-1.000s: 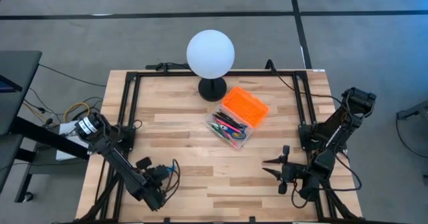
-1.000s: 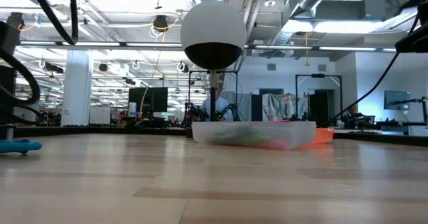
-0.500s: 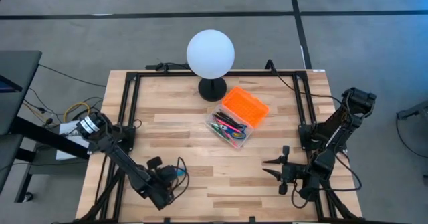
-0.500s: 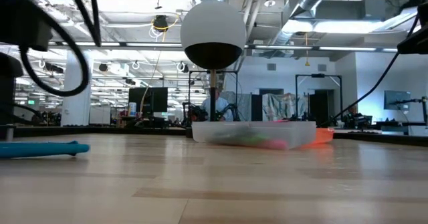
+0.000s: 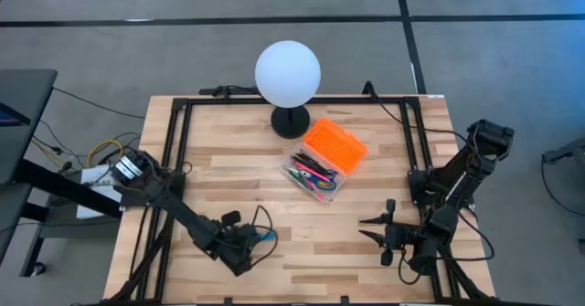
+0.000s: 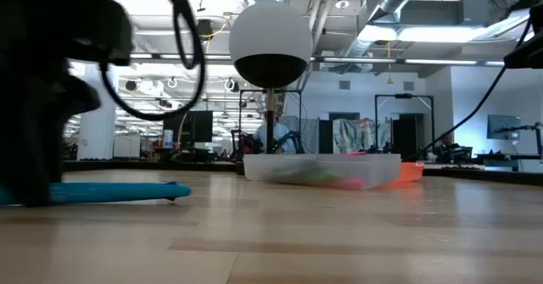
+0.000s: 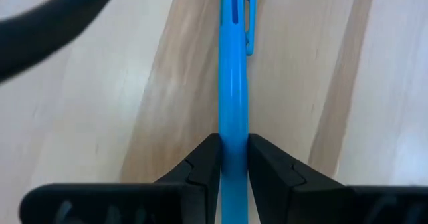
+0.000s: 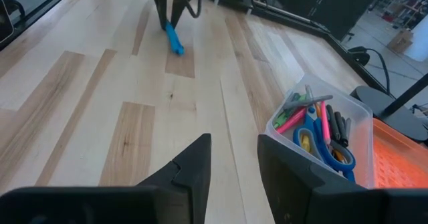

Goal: Pick & place school supplies into a supply box
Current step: Put the blue pen into the orange supply box

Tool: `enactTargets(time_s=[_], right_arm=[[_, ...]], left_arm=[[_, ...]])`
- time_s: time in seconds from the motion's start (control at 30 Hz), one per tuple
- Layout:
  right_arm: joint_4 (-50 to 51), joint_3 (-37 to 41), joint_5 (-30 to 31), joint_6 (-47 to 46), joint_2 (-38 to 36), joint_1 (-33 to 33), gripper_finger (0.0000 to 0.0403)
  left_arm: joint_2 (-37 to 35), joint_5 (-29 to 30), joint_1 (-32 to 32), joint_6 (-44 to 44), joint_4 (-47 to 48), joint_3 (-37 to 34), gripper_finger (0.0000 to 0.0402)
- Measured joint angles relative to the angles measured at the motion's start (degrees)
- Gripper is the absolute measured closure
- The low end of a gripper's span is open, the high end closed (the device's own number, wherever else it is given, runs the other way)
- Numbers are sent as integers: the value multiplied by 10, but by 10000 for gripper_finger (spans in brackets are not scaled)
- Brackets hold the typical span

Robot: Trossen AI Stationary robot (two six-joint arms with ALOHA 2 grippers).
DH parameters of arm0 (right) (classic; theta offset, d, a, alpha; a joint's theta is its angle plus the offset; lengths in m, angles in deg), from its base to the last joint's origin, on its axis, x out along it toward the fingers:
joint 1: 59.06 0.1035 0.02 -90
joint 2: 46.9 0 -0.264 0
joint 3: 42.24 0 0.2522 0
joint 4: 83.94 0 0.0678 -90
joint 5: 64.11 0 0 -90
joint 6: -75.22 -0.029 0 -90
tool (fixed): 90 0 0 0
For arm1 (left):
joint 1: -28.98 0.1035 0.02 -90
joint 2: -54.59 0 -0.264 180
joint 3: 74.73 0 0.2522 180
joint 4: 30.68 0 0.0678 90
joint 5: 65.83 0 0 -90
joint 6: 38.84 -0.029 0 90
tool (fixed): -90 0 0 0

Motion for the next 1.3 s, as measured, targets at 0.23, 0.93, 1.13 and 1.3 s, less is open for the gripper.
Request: enactTargets(time_s=[0.23,0.93,1.13,1.3], right_arm=[[0,0,0,0,0,0,287],[2,0,-7,-1,0,0,287],[2,0,-16,-1,0,0,287],[2,0,-16,-1,0,0,287]], left_arm=[[1,-29,70,-122,-90,-14,340],[3,-74,267,-367,-167,-15,349],[2,-94,268,-410,-167,-14,367],[3,-70,252,-439,-167,-11,367]])
